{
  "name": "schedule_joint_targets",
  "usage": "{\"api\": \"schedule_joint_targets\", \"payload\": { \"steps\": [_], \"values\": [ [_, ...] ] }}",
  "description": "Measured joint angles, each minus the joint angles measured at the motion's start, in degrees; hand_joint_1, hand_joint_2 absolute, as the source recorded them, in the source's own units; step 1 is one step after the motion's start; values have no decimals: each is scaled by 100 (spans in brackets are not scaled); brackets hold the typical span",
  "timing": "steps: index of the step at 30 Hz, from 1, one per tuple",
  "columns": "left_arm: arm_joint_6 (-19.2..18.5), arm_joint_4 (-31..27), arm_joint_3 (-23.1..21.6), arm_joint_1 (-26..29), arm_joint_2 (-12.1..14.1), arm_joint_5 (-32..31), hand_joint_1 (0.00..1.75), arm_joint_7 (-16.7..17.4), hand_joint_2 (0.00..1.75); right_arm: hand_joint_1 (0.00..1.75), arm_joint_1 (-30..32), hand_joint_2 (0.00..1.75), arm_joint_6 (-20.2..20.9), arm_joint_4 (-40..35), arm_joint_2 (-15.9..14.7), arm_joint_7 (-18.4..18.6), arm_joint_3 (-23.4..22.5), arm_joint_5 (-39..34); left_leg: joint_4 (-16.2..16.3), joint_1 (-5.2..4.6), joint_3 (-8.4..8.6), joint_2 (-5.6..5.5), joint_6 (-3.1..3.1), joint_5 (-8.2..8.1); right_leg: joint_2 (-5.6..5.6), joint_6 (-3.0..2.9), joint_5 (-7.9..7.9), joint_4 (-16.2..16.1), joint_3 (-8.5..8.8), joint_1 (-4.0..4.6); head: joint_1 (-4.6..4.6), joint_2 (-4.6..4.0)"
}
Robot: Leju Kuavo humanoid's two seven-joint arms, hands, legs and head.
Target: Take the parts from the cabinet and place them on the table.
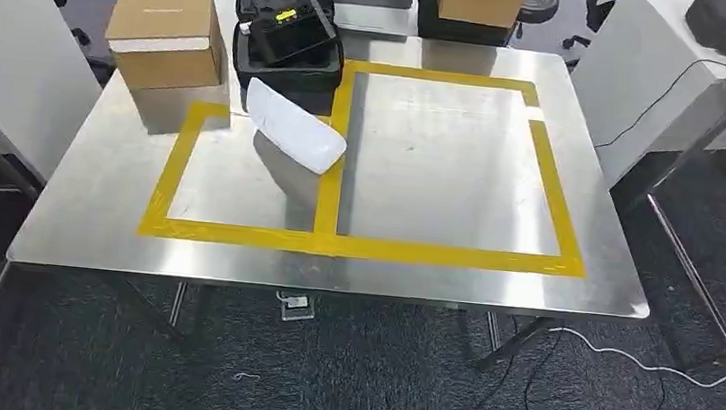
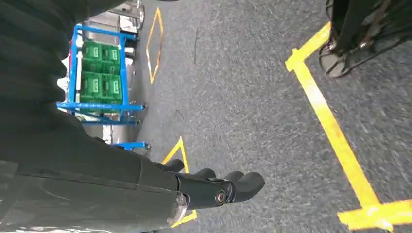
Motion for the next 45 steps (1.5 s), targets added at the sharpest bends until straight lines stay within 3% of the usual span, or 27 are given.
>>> {"api": "schedule_joint_targets", "payload": {
  "steps": [1, 3, 4, 7, 8, 10, 12, 14, 17, 18, 20, 21, 22, 24, 25, 26, 27, 29, 31, 32, 34, 35, 36, 39, 40, 42, 45],
  "values": [
    [0, 0, -4, -1, 0, 0, 0, 0, 0, 0, -10, 175, 2, 0, 11, -13, 2, 0, 11, -16, -50, -15, -8, 46, 1, -70, 337, -800, 499, 37, 13, 0],
    [0, -2, -7, -4, -7, 0, 0, 0, 0, 0, -34, 175, 2, 0, 13, -18, 4, 2, 17, -46, -83, -39, -44, 111, 21, -153, 554, -1959, 1256, 98, 40, 0],
    [0, -2, -7, -5, -4, 0, 0, 0, 0, 0, -43, 175, 2, 0, 18, -18, 4, 4, 41, -64, -118, -46, -62, 143, 17, -166, 590, -2178, 1348, 103, 66, 0],
    [0, 0, -9, 3, 4, 0, 0, 2, 0, 0, -53, 175, 9, 2, 26, -24, 18, 7, 83, -69, -218, -49, -135, 260, 7, -169, 603, -2159, 1235, 100, 40, 0],
    [0, 0, -9, 6, 11, 0, 0, 2, 0, 0, -62, 175, 22, 11, 48, -24, 33, 15, 148, -62, -289, -53, -167, 182, -36, -215, 662, -2165, 1155, 60, 58, 0],
    [-13, 0, -11, 21, 11, 2, 0, 17, 0, 0, -77, 175, 33, 11, 46, -22, 42, 37, 716, -27, -540, -24, -264, -486, -31, -300, 760, -2145, 1005, 69, -50, 0],
    [-20, 0, -15, 20, 15, 0, 0, 18, 0, 0, -64, 175, 33, 13, 46, -18, 50, 63, 1886, 11, -872, 3, -327, -1215, -30, -313, 898, -2111, 807, 88, -133, 0],
    [-50, 0, -17, 33, 15, 0, 0, 20, 0, 0, -60, 175, 31, 17, 46, -22, 59, 57, 2444, 19, -915, 11, -328, -1331, -29, -323, 993, -2042, 610, 113, -188, 0],
    [-85, 0, -37, 41, 17, -18, 0, 48, 0, 0, -62, 175, 5, 17, 44, -88, 98, 31, 1649, -3, -245, 9, -223, -712, -4, -317, 1109, -1983, 419, 168, -260, 0],
    [-85, 0, -46, 34, 15, -24, 0, 52, 0, 0, -64, 175, -4, 17, 44, -111, 107, 24, 852, -55, 300, 10, -115, -504, 12, -310, 1184, -1990, 373, 192, -290, 0],
    [-85, -2, -48, 23, 33, -33, 0, 52, 0, 0, -72, 175, -28, 20, 81, -140, 131, 7, -160, -166, 1008, 57, 4, -586, 25, -287, 1258, -1984, 362, 194, -277, 0],
    [-85, -2, -48, 13, 28, -37, 0, 52, 0, 0, -54, 175, -50, 20, 61, -164, 133, 2, -300, -146, 1054, 54, 6, -602, 17, -271, 1317, -1979, 341, 197, -319, 0],
    [-85, -2, -50, 10, 28, -37, 0, 52, 0, 0, -58, 0, -70, 22, 59, -188, 138, -11, -250, -163, 979, 25, 12, -581, 10, -257, 1385, -1980, 301, 186, -297, 0],
    [-85, -2, -50, 35, 24, -39, 0, 55, 0, 0, -40, 0, -179, 24, 44, -295, 138, -79, -274, -91, 845, 9, 53, -460, 21, -193, 1472, -2005, 209, 214, -334, 0],
    [-85, 0, -48, 36, 35, -42, 0, 55, 0, 0, -46, 0, -221, 26, 57, -335, 140, -105, -264, -84, 769, 3, 64, -398, 14, -136, 1254, -1911, 136, 201, -347, 0],
    [-87, -2, -50, 36, 28, -46, 0, 52, 0, 0, -53, 0, -276, 26, 47, -366, 138, -118, -255, -81, 689, 2, 82, -344, 11, -84, 952, -1699, 55, 179, -302, 0],
    [-90, -2, -50, 40, 15, -61, 0, 50, 0, 0, -25, 0, -319, 28, 20, -376, 138, -131, -230, -75, 544, -17, 102, -247, 7, -23, 345, -1025, -159, 130, -260, 0],
    [-87, -2, -52, 49, 13, -61, 0, 48, 0, 0, -28, 0, -339, 28, 17, -402, 140, -149, -167, -58, 328, -23, 86, -119, 2, 39, -163, -3, -394, 88, -192, 0],
    [-68, -2, -52, 54, 17, 0, 0, 26, 0, 0, -33, 0, -356, 28, 26, -435, 140, -173, -67, -43, 96, -18, 56, -22, 0, 67, 40, 370, -349, 51, -126, 0],
    [-48, -2, -52, 57, 17, 87, 0, -15, 0, 0, -36, 0, -378, 28, 28, -459, 142, -175, -13, -34, -32, -15, 34, 28, -2, 82, 344, 209, -141, 31, -102, 0],
    [-50, -2, -50, 59, 15, 171, 0, -92, 0, 0, -43, 0, -457, 28, 24, -510, 142, -181, 59, -12, -181, -17, -14, 108, 0, 105, 656, -639, 494, 5, -74, 0],
    [-52, -2, -50, 59, 24, 177, 0, -143, 0, 0, -67, 0, -485, 28, 28, -549, 142, -186, 74, -14, -202, -21, -61, 157, 10, 105, 494, -1406, 1045, -10, -52, 0],
    [-50, -2, -50, 50, 28, 179, 0, -173, 0, 0, -79, 0, -507, 28, 28, -573, 142, -188, 116, -33, -229, -12, -90, 171, 21, 73, 539, -1949, 1442, -17, 10, 0],
    [-35, -2, -48, 30, 42, 188, 0, -208, 0, 0, -111, 0, -516, 26, 44, -573, 144, -190, 153, -27, -348, -1, -163, 334, 25, 36, 468, -2072, 1378, 13, -35, 0],
    [-35, -2, -48, 36, 61, 188, 0, -208, 0, 0, -89, 0, -516, 28, 48, -573, 144, -190, 185, -17, -434, -4, -203, 341, 3, -24, 496, -2107, 1279, -37, -48, 0],
    [11, 0, -48, 58, 66, 230, 0, -205, 0, 0, -102, 0, -533, 28, 48, -571, 144, -214, 774, 10, -695, -5, -306, -404, -5, -177, 634, -2081, 1081, -19, -155, 0],
    [96, 0, -46, 57, 107, 308, 0, -155, 0, 0, -61, 0, -566, 33, 46, -568, 144, -299, 2218, 34, -1064, 8, -347, -1215, -11, -225, 830, -2025, 785, 31, -277, 0]
  ]
}}
